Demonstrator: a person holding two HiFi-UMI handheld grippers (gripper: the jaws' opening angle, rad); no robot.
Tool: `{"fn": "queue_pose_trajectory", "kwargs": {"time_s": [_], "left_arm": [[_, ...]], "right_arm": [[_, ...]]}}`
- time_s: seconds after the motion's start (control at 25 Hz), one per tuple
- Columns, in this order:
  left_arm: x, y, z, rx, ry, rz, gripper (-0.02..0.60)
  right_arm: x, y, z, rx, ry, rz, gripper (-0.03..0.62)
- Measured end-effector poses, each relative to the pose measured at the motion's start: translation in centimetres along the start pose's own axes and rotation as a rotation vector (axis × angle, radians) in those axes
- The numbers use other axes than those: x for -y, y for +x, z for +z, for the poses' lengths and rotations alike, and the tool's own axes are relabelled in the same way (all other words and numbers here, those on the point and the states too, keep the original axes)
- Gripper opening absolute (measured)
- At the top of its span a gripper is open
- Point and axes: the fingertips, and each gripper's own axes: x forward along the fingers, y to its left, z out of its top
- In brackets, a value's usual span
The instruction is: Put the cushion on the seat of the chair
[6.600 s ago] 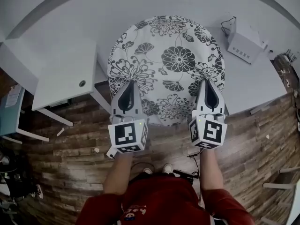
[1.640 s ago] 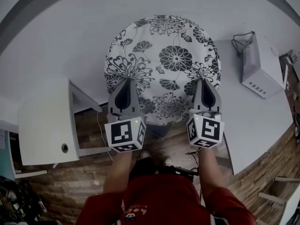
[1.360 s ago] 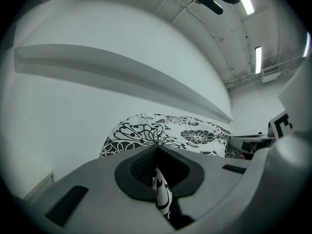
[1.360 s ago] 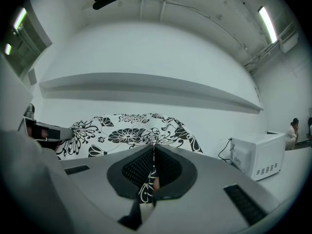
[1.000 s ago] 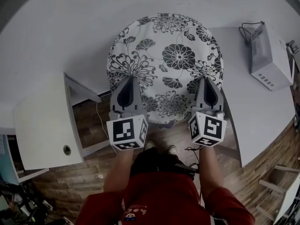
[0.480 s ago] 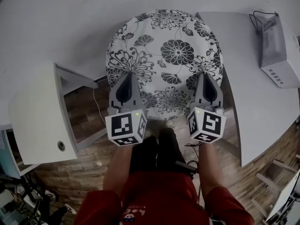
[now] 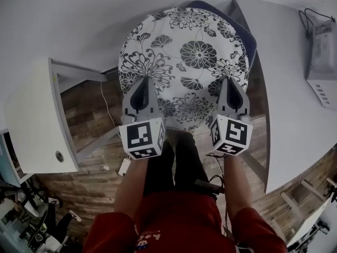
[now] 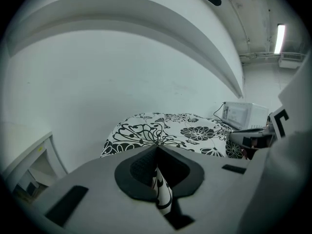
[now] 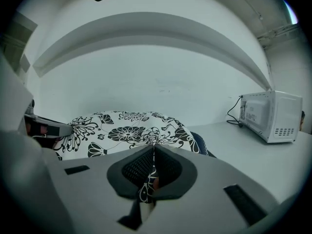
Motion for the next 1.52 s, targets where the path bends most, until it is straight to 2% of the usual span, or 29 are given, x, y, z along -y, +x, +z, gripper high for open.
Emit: {"fn": "queue_pose_trajectory", "kwargs": {"time_s": [0.12,0.28,0.52,0.84,1.12,1.52], "left_arm": [[-0.4,0.3,-0.3,0.036,0.022,-0.022,0.028],[-0.3,0.4,-0.3,-0.033,-0.028,-0.033,0.028],[0.0,-0.1,0.4,-0.039,0.014,0.000,0.028],[0.0,0.0,0.6,-0.091,-0.013,0.011,0.028],[0.0,-0.1,1.3,-0.099,-0.012,0.023,0.028],[0.3,-0.6,1.4,-0.116,-0.001,0.051,0.028]], "right_arm": [[-0.4,-0.1,-0.1,0.041,-0.007,-0.026,0.028],[-0.2,-0.1,0.7,-0.044,-0.039,-0.033,0.028],[-0.1,0.0,0.5,-0.039,-0.007,-0.008,0.028],[0.0,0.2,0.9,-0.101,-0.037,0.006,0.028],[-0.3,0.2,1.1,-0.149,-0.081,0.037,0.028],[-0.2,0.1,0.9,-0.157,-0.083,0.071,0.028]]}}
